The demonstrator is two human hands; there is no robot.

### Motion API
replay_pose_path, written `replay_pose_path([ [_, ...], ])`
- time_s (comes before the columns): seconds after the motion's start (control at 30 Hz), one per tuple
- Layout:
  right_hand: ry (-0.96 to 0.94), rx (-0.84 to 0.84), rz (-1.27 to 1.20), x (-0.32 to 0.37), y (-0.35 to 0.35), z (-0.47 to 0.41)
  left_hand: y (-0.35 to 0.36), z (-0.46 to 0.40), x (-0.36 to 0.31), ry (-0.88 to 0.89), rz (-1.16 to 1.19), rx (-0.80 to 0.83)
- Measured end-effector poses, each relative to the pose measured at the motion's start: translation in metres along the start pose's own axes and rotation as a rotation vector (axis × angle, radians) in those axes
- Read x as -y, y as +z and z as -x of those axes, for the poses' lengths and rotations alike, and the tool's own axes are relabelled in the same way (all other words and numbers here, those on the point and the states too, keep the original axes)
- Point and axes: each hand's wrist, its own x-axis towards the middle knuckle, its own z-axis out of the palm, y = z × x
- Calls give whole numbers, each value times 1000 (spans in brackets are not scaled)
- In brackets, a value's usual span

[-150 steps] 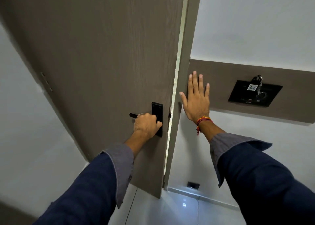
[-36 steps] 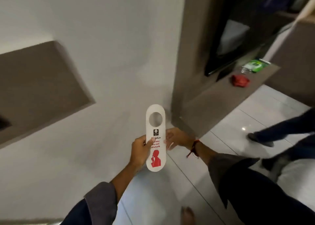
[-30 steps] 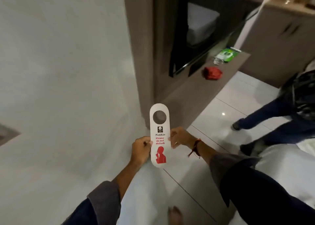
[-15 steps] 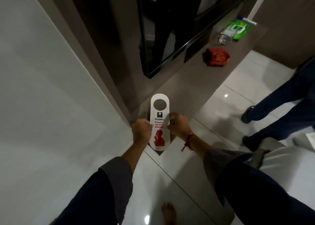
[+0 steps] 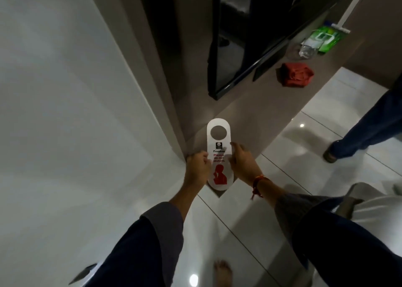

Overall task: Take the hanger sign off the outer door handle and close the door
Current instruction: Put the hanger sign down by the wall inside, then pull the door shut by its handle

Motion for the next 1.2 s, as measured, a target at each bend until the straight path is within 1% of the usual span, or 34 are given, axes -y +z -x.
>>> replay_pose_path([
  [0.07, -72, -44, 152, 6, 0, 15, -13, 12, 0, 26, -19, 30],
  [0.13, -203, -66, 327, 18, 3, 31, -31, 29, 6, 76, -77, 39],
  [0.2, -346, -62, 453, 38, 12, 43, -59, 50, 17, 145, -178, -21],
  [0.27, -480, -69, 535, 74, 22, 56, -90, 75, 29, 192, -265, -82],
  [0.33, -624, -22, 589, 119, 40, 75, -130, 109, 47, 174, -340, -151],
  [0.4, -704, 15, 565, 159, 63, 97, -167, 146, 67, 136, -386, -227],
  [0.5, -893, 36, 585, 219, 105, 136, -226, 210, 103, 36, -445, -334],
  [0.53, -985, 55, 579, 251, 130, 164, -256, 250, 123, -23, -461, -391],
  [0.6, -1080, 77, 576, 285, 159, 194, -286, 295, 147, -87, -480, -466],
  [0.73, -1330, 162, 544, 357, 229, 280, -343, 415, 194, -274, -538, -673],
  [0.9, -1647, 260, 548, 429, 304, 402, -386, 564, 231, -559, -547, -873],
  [0.97, -1802, 297, 525, 456, 330, 469, -397, 634, 242, -673, -556, -981],
  [1.1, -2016, 391, 447, 494, 359, 579, -409, 739, 252, -898, -535, -1154],
  [1.17, -2105, 460, 420, 512, 369, 627, -416, 787, 257, -978, -534, -1231],
  [1.2, -2142, 463, 397, 522, 373, 649, -420, 809, 261, -1011, -533, -1269],
])
